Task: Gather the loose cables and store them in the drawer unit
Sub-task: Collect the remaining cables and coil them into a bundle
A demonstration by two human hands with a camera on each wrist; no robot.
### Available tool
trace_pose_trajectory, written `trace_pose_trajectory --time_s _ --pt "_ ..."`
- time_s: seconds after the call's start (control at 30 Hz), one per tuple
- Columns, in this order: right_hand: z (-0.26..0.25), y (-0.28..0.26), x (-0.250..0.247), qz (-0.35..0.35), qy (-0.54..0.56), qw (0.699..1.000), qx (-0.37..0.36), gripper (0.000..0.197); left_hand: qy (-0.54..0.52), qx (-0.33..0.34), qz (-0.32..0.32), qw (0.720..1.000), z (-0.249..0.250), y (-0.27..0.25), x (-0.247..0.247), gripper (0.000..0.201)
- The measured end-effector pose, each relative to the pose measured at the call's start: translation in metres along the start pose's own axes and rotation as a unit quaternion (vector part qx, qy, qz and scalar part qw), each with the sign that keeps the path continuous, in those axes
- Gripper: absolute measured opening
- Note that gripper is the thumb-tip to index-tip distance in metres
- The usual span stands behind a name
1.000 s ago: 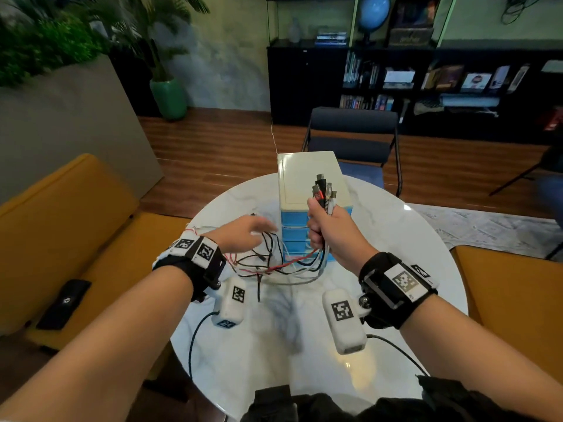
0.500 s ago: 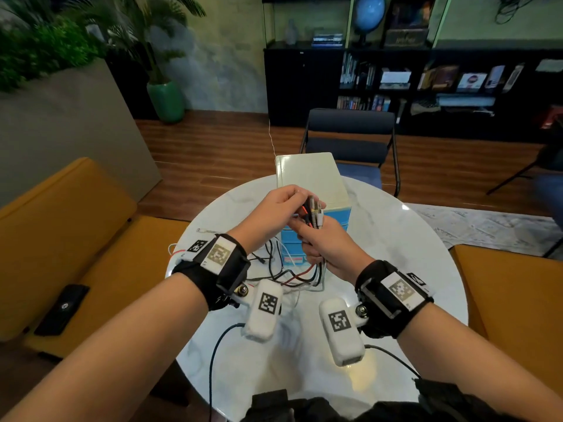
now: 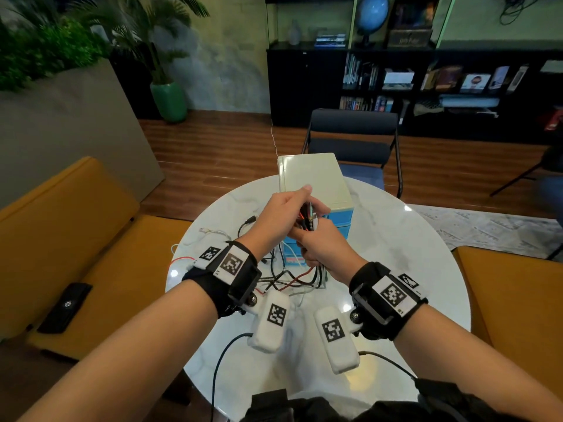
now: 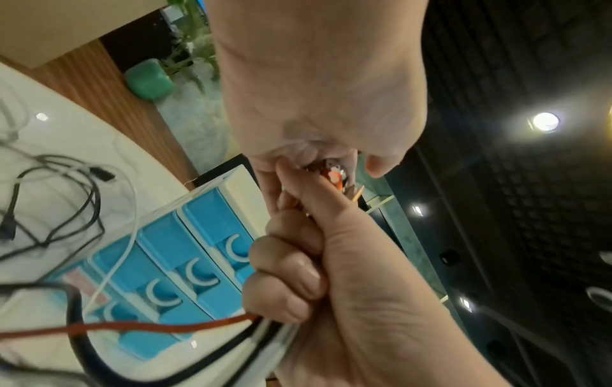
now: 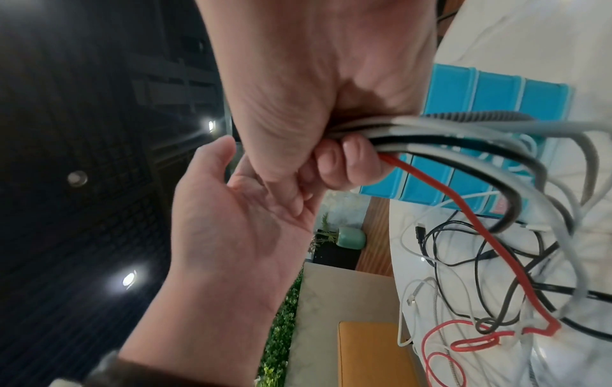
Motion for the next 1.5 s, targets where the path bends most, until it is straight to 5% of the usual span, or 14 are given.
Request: trace_pose_trajectory --time_s 0.37,0.5,0.83,1.0,1.07,1.17,1.33,1.5 --pt "-0.003 -0.001 -0.005 0.035 0.018 0.999 -0.015 0.014 0.048 -0.045 -0.038 0.997 -0.014 0.007 0.008 0.028" --pt "-0.005 -0.002 -0.004 0.035 -0.016 0.999 -0.02 0.02 0.028 -0.051 -0.046 0.997 -0.015 0.004 0.009 0.035" --pt "-0.006 -0.004 -0.008 0.06 -0.045 0.997 -0.024 0.018 0.226 0.051 -0.072 0.97 -0.01 -0.002 0.017 0.041" --pt "-0.007 -0.003 -0.008 0.05 0.003 0.998 -0.025 0.019 0.004 0.014 -0.024 1.0 -0.019 -0.002 0.013 0.046" --pt "-0.005 -0.002 -0.008 0.039 0.061 0.997 -0.012 0.021 -0.155 -0.043 0.001 0.987 -0.031 0.0 0.011 0.053" --pt "-0.011 0.003 -0.014 0.04 0.158 0.987 -0.014 0.033 -0.272 -0.115 -0.08 0.952 -0.04 -0.014 0.038 0.068" --pt "-0.026 0.014 -0.032 0.038 0.266 0.963 -0.012 0.027 0.019 -0.076 -0.203 0.976 -0.059 -0.036 0.059 0.058" --pt "-0.027 0.015 -0.034 0.03 0.31 0.95 -0.035 0.026 -0.034 -0.038 -0.164 0.985 -0.047 -0.033 0.056 0.035"
Point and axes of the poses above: each hand's wrist, its own y-axis towards the middle knuckle, its own x-axis out of the palm, z = x × y, the point moved 9 cm from there along y, towards the middle knuckle, and after that the axes turned 3 degrees about -y, right-handed, at the moved point
